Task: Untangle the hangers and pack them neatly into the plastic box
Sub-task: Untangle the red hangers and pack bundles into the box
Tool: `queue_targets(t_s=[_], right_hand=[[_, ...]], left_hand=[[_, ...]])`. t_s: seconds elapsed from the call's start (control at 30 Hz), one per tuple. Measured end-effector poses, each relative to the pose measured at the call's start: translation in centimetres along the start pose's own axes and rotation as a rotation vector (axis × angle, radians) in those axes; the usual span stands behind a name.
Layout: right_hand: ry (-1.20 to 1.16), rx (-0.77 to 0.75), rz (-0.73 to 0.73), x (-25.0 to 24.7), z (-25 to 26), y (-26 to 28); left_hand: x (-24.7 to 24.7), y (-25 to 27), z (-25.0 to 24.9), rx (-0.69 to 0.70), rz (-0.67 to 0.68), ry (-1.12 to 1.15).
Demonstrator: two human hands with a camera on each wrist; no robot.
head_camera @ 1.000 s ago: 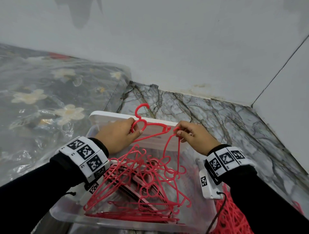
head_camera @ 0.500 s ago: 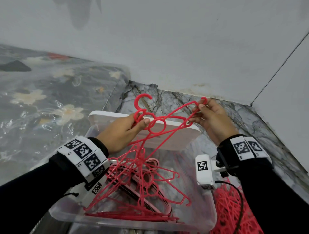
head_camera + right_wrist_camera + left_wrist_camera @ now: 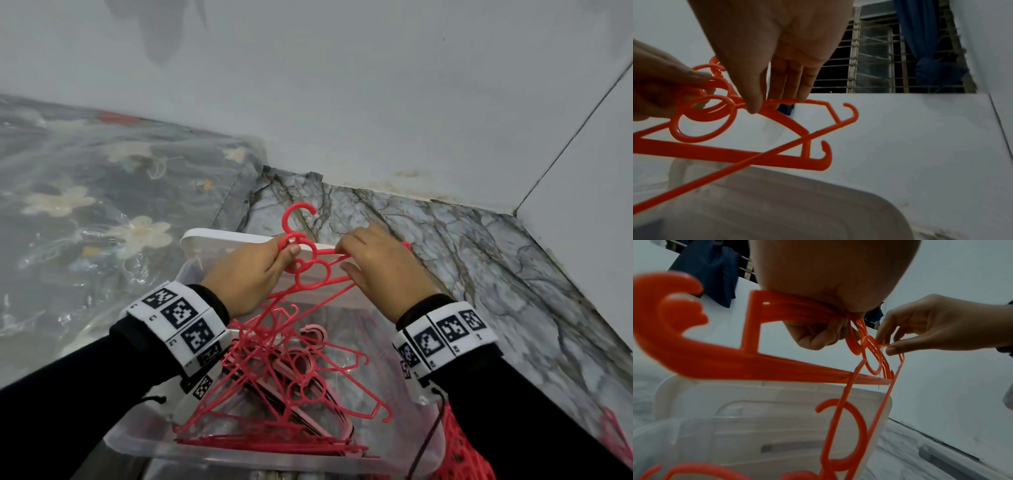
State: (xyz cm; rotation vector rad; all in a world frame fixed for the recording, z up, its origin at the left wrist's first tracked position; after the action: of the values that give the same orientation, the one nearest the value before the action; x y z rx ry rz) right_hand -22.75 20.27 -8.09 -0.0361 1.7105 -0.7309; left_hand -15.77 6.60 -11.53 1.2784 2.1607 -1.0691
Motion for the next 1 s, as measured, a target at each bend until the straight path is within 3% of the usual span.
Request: queue_targets(t_s=[0.17, 0.33, 0.5, 0.6, 0.7, 0.77, 0.83, 0.93, 1.0], right_hand=[[0.029, -0.033, -0.032, -0.6, -0.1, -0.1], [-0.105, 0.05, -0.056, -1.8, -2.1, 0.0], [-0.207, 0.061, -0.086, -2.3, -1.8, 0.0], [-0.261, 0.074, -0.168, -2.9, -1.4, -0.4], [-0.254, 0.134, -0.34, -4.1, -1.6, -0.3], [-0.261, 0.14, -0.379, -4.0, -1.3, -0.1], [-0.359, 0.159, -0.21, -1.7, -0.4, 0.2], [-0.477, 0.245, 0.229, 3.7, 1.8, 1.7], [-0.519, 0.273, 0.368, 6.3, 3.7, 2.6]], left_hand=[[0.5, -0.2, 0.3, -0.026, 0.036, 0.11], [0.0, -0.3, 1.0, -0.073, 0.013, 0.067], [1.2, -0.2, 0.0, 0.013, 0.093, 0.088], [1.7, -0.1, -0.6, 0.091, 0.123, 0.027], [1.5, -0.5, -0.3, 0.071, 0.085, -0.021], [0.9, -0.8, 0.0, 0.041, 0.032, -0.041], [0.1, -1.1, 0.3, 0.016, -0.04, -0.045], [-0.6, -1.4, 0.5, -0.059, -0.112, 0.018], [-0.6, -1.4, 0.8, -0.109, -0.138, 0.073]])
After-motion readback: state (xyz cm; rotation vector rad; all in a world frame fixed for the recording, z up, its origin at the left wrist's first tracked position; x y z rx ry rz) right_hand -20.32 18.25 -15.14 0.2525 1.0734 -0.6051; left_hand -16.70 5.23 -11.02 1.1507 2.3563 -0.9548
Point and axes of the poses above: each hand's wrist, its own y-axis away from the middle knuckle, its own x-axis out of the palm, z = x × y, the point moved 7 cm from there along -y, towards the middle knuckle, and after that the axes turned 10 degrees about -z, right-handed, at the moved point
